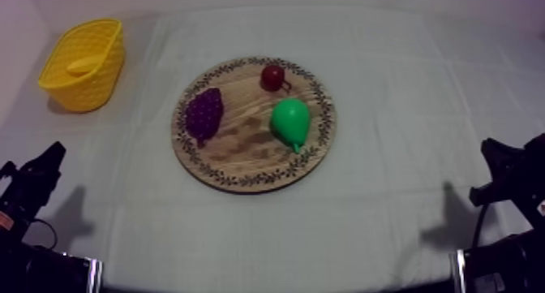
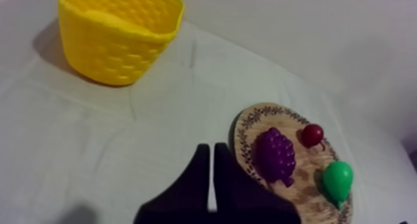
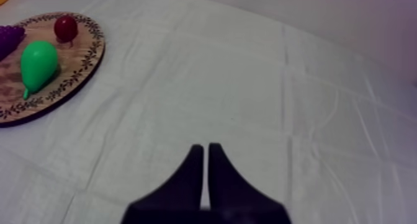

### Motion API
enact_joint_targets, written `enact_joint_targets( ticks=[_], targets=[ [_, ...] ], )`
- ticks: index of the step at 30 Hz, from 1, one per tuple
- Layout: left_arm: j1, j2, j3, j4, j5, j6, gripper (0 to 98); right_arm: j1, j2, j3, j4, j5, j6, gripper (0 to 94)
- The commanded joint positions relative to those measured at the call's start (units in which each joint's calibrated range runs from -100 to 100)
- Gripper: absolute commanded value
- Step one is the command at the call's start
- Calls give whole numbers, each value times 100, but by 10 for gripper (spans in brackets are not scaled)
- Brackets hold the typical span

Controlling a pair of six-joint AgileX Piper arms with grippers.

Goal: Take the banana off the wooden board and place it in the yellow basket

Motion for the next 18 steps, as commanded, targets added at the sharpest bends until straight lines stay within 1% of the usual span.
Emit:
enact_joint_targets(
  ticks=[1, 3, 6, 18],
  targets=[
    [3, 0, 5, 7, -9, -509, 1, 0, -3, 2, 0, -3, 2, 4],
    [4, 0, 6, 11, -14, -693, 1, -1, -3, 2, 0, -3, 5, 4],
    [4, 0, 8, 13, -16, -796, 1, -2, -3, 2, 0, -3, 3, 4],
    [4, 0, 8, 14, -18, -746, 1, -2, -3, 2, 0, -3, 1, 4]
  ],
)
